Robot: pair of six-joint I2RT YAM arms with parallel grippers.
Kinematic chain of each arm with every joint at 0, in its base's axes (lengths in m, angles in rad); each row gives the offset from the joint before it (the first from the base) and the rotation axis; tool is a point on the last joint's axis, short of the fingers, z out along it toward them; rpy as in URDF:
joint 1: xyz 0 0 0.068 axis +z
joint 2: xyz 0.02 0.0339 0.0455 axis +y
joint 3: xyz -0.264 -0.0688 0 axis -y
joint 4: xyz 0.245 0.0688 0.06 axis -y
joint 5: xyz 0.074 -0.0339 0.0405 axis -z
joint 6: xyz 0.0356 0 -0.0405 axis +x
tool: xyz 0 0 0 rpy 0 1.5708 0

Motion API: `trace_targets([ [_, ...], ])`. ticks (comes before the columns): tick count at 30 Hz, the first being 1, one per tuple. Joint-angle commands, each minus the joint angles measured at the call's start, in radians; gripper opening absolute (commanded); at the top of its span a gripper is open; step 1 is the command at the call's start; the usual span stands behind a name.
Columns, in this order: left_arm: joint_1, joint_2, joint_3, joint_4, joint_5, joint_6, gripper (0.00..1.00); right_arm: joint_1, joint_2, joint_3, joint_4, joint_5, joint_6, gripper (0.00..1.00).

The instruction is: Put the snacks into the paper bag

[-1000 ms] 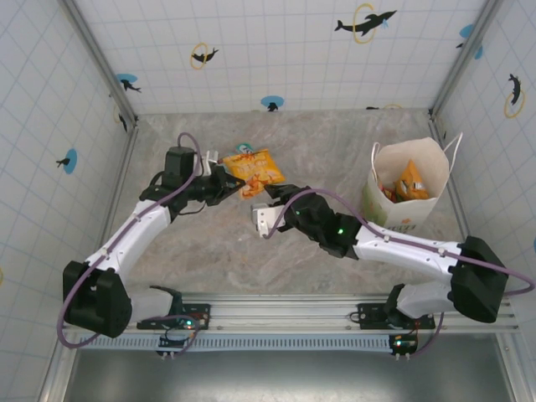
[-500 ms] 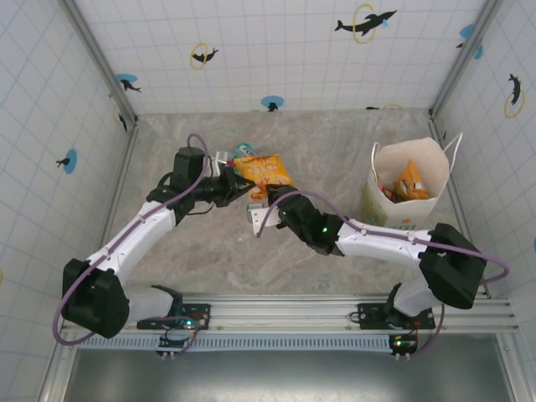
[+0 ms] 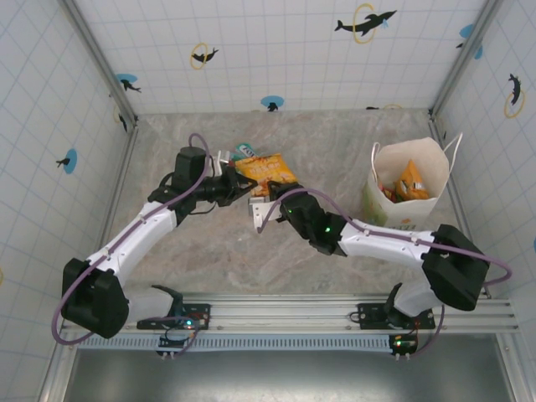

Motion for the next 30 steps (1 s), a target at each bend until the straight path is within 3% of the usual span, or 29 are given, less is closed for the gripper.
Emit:
trace_targets([
  [1, 0.000, -0.006, 0.013, 0.006, -0.029, 0.009, 0.12, 0.007, -0.063, -0.028, 0.058, -0.021, -0.013, 0.05],
  [8, -0.001, -0.003, 0.057, -0.044, -0.078, 0.070, 0.54, 0.000, -0.130, -0.061, 0.033, -0.029, 0.045, 0.00],
  [13, 0.001, -0.006, 0.123, -0.109, -0.183, 0.152, 0.63, -0.028, -0.199, -0.059, -0.026, -0.078, 0.144, 0.00],
  [18, 0.001, -0.026, 0.172, -0.162, -0.366, 0.220, 0.69, -0.096, -0.292, -0.023, -0.120, -0.196, 0.290, 0.00],
  [24, 0.001, -0.062, 0.163, -0.134, -0.542, 0.265, 0.75, -0.179, -0.384, -0.011, -0.163, -0.285, 0.416, 0.00],
  [30, 0.001, -0.043, 0.140, -0.128, -0.569, 0.305, 0.75, -0.273, -0.459, 0.045, -0.143, -0.434, 0.610, 0.00],
])
